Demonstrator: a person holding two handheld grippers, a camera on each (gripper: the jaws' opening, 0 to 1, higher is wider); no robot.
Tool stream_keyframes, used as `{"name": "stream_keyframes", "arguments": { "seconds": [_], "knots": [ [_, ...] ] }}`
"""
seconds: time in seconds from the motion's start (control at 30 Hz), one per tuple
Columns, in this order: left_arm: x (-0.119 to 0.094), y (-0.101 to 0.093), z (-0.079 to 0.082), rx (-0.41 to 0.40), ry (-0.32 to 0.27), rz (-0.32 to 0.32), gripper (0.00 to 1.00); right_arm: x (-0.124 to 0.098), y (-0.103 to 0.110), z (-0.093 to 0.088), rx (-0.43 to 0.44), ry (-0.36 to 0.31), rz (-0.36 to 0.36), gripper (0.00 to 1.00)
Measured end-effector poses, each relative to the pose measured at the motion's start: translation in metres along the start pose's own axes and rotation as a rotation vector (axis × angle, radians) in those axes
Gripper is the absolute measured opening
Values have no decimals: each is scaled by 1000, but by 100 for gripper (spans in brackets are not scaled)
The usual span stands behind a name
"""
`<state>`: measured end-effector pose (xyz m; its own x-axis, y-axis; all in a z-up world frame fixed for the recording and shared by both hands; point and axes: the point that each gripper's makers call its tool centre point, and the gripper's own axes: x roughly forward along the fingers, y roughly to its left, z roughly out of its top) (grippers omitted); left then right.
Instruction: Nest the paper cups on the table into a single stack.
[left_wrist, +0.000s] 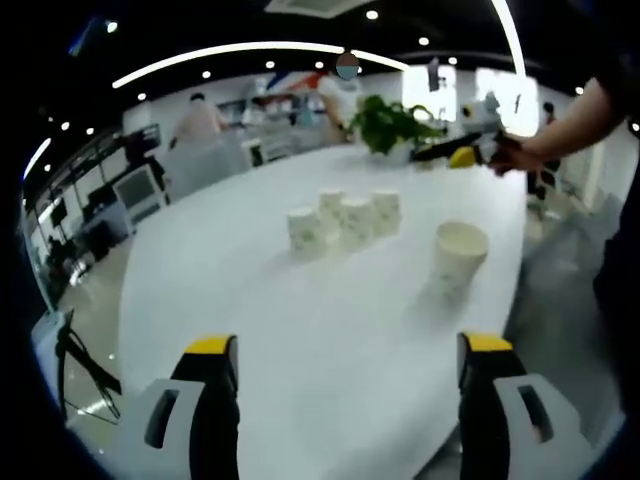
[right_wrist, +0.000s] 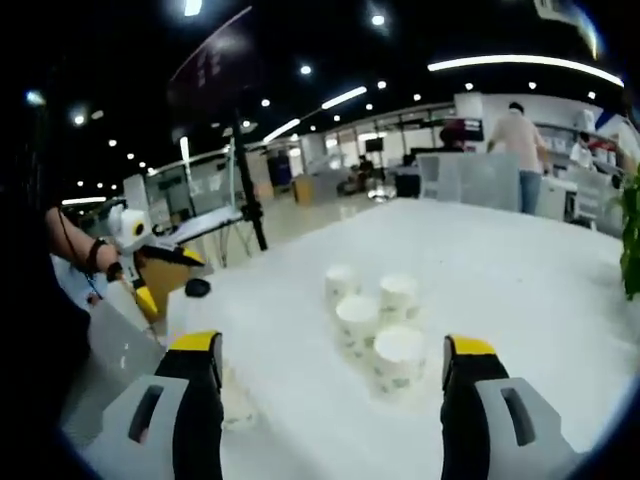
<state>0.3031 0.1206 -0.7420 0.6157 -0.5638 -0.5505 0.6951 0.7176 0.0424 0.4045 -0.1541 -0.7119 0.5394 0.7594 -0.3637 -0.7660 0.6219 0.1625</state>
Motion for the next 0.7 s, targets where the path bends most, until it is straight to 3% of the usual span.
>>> {"name": "stream_keyframes", "arguments": {
  "seconds": [0.27, 0.7],
  "knots": [
    [1, -1, -1, -20, 1, 18, 90, 20, -11, -12, -69, 92, 37, 86],
    [-3, 5, -10, -43, 27, 47, 89, 45, -47, -21, -83, 181, 37, 76]
  ]
}}
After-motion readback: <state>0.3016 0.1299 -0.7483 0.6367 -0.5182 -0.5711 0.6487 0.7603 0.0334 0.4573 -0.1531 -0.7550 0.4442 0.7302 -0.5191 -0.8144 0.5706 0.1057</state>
